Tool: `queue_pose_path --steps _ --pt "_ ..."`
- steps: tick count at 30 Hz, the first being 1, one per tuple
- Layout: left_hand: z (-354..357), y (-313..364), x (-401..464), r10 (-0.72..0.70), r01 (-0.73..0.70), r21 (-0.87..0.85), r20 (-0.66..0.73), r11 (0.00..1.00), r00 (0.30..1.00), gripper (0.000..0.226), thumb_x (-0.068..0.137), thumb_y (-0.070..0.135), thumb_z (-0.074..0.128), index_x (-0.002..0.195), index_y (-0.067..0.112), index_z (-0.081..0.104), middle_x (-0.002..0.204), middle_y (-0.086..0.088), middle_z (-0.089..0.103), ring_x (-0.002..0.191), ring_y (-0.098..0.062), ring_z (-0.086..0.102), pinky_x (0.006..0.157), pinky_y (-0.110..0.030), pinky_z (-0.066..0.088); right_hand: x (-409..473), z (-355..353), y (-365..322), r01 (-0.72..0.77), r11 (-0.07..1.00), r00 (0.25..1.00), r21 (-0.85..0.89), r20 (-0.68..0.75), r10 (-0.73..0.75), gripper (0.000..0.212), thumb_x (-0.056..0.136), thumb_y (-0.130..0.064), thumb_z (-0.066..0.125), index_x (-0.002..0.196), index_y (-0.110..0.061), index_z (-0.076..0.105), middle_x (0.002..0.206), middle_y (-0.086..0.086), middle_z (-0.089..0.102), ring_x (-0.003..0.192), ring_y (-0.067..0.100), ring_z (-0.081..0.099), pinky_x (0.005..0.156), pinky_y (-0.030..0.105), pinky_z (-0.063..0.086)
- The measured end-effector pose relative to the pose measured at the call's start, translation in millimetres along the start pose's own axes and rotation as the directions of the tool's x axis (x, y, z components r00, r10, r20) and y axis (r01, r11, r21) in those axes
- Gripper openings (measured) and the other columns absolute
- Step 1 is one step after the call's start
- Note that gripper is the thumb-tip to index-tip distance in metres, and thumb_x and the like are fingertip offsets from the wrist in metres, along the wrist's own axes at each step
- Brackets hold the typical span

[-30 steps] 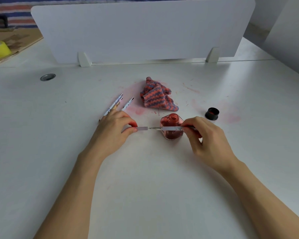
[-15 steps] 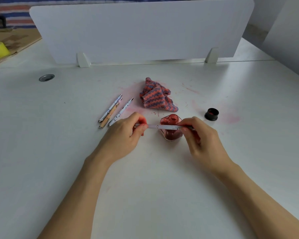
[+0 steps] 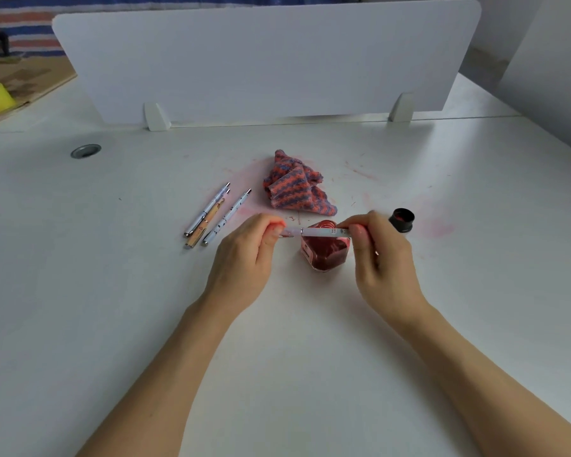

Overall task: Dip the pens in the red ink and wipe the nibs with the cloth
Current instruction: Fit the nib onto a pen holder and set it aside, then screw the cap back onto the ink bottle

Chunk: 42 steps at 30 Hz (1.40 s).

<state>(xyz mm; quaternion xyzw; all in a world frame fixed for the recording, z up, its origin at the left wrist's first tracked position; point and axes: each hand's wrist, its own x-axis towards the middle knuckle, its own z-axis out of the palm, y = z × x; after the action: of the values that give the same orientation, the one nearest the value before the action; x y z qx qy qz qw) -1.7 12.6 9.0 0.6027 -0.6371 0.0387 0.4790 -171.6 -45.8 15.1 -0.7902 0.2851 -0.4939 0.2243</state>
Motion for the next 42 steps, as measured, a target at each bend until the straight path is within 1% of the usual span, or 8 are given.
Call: queue_pose_path --steps 5,9,12,16,24,28,33,42 --pt "1.0 -13.5 4.5 -0.181 0.192 0.042 -0.192 0.98 0.965 0.026 0.092 0.02 0.037 0.094 0.002 0.055 0.073 0.004 0.056 0.068 -0.016 0.049 0.058 -0.024 0.032 12.4 1.8 16.2 -0.098 0.994 0.983 -0.055 -0.162 0.088 0.035 0.093 -0.024 0.027 0.118 -0.011 0.049 0.106 -0.002 0.051 0.101 0.019 0.049 0.09 0.028 0.036" --pt "-15.7 -47.1 10.1 -0.355 0.484 0.234 -0.435 0.843 0.828 0.031 0.091 0.024 0.032 0.098 0.002 0.053 0.09 -0.02 0.066 0.083 -0.039 0.057 0.08 -0.044 0.037 26.6 -8.3 51.5 -0.349 0.81 0.936 -0.47 -0.14 0.322 0.041 0.088 -0.02 0.038 0.127 -0.011 0.045 0.133 0.016 0.041 0.121 0.036 0.034 0.094 0.048 0.032" --pt "-21.7 -65.6 9.4 -0.412 0.612 0.386 -0.486 0.69 0.771 0.022 0.096 0.017 0.039 0.097 0.001 0.053 0.091 -0.021 0.064 0.091 -0.038 0.054 0.095 -0.048 0.027 30.9 -10.5 65.3 -0.394 0.633 0.855 -0.666 -0.014 0.518 0.042 0.09 -0.023 0.043 0.132 -0.016 0.041 0.141 0.014 0.035 0.127 0.036 0.025 0.097 0.047 0.027" --pt "-19.1 -75.9 7.8 -0.516 0.679 0.419 -0.444 0.603 0.732 0.019 0.095 0.018 0.044 0.094 0.001 0.052 0.097 -0.02 0.061 0.107 -0.034 0.048 0.106 -0.056 0.009 29.5 -9.5 68.8 -0.32 0.655 0.872 -0.685 0.058 0.486 0.034 0.093 -0.014 0.038 0.125 -0.011 0.051 0.128 0.014 0.049 0.116 0.036 0.032 0.091 0.04 0.027" --pt "-14.7 -74.7 4.8 -0.541 0.628 0.499 -0.327 0.597 0.775 0.018 0.087 0.017 0.054 0.093 0.0 0.056 0.111 -0.019 0.055 0.119 -0.034 0.038 0.105 -0.059 0.006 28.9 -11.3 61.9 -0.349 0.864 0.928 -0.363 -0.001 0.374 0.032 0.092 -0.009 0.049 0.124 -0.01 0.053 0.117 0.017 0.048 0.112 0.031 0.039 0.089 0.02 0.028" --pt "-12.8 -66.8 6.5 -0.405 0.518 0.431 -0.331 0.739 0.853 0.028 0.081 0.027 0.052 0.099 0.006 0.058 0.111 -0.017 0.056 0.11 -0.037 0.047 0.1 -0.057 0.023 32.9 -13.1 44.5 -0.388 0.922 0.914 -0.004 -0.129 0.385 0.017 0.086 -0.008 0.058 0.102 -0.014 0.062 0.112 0.012 0.05 0.083 -0.004 0.053 0.075 0.002 0.036" --pt "5.7 -31.0 7.6 -0.144 0.166 0.182 -0.125 0.969 0.982 0.042 0.079 0.041 0.05 0.101 0.007 0.058 0.102 -0.008 0.059 0.095 -0.024 0.052 0.084 -0.037 0.039 35.7 -8.6 26.8 -0.475 0.697 0.83 0.538 0.009 0.558 0.014 0.085 0.0 0.057 0.083 -0.014 0.057 0.094 0.005 0.064 0.086 0.022 0.065 0.085 0.033 0.051" --pt "29.1 -12.6 3.7 -0.136 0.084 0.208 0.249 0.975 0.959 0.073 0.053 0.076 0.05 0.095 0.018 0.058 0.095 0.013 0.058 0.096 -0.016 0.048 0.079 -0.037 0.037 31.7 -2.3 10.9 -0.437 0.733 0.898 0.521 0.208 0.388 0.018 0.083 0.008 0.055 0.085 -0.009 0.049 0.106 0.007 0.062 0.093 0.008 0.066 0.082 0.023 0.053"
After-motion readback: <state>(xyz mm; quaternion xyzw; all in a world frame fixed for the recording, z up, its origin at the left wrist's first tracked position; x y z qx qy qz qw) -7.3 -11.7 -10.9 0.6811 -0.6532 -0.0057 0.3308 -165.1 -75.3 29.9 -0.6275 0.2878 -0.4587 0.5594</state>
